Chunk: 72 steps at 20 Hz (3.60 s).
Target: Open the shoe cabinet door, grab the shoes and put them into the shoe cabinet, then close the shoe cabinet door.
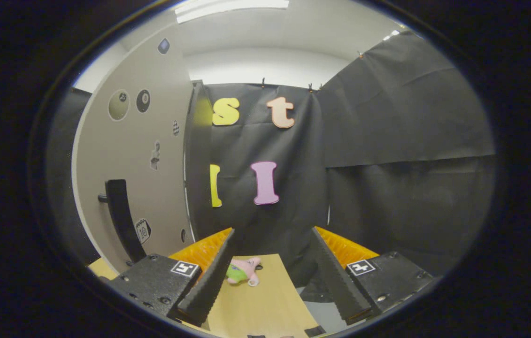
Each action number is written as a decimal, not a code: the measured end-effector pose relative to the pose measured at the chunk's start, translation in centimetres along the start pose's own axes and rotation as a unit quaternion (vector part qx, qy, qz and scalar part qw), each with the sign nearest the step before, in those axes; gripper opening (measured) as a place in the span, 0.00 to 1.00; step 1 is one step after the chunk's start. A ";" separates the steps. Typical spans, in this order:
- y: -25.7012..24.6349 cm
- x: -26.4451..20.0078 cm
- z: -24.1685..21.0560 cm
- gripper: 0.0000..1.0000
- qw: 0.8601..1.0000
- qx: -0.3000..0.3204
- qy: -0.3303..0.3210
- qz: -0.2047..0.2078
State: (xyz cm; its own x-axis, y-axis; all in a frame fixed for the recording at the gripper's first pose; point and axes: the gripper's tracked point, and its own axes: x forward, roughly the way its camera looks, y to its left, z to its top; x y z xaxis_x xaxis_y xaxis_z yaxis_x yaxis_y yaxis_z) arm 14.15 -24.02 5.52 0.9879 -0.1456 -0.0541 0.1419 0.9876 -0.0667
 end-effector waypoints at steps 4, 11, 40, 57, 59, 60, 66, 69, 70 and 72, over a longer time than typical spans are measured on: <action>4.1 1.2 -1.3 1.00 0.997 -0.003 0.022 0.074; 8.6 -0.5 -2.1 0.94 0.992 -0.033 0.034 0.114; 24.2 -5.4 -3.9 0.93 0.988 -0.053 0.044 0.135; 38.1 -2.4 -8.0 0.94 0.979 -0.018 0.072 0.191; 38.4 -2.7 -8.5 0.95 0.979 -0.012 0.076 0.187; 38.3 -2.8 -8.6 0.95 0.980 -0.010 0.077 0.182; 36.9 -4.0 -8.7 0.97 0.991 -0.023 0.040 0.122; 36.5 -5.0 -8.8 0.97 0.994 -0.018 0.016 0.107; 36.5 -5.4 -8.8 0.97 0.994 -0.014 0.011 0.106; 36.8 -6.6 -9.0 0.97 0.994 -0.012 0.008 0.113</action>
State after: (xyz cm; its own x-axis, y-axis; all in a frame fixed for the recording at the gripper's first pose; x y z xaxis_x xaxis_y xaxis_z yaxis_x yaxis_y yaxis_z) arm 12.25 12.76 -5.58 0.9932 0.0780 -0.0861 -0.0846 0.9936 -0.0752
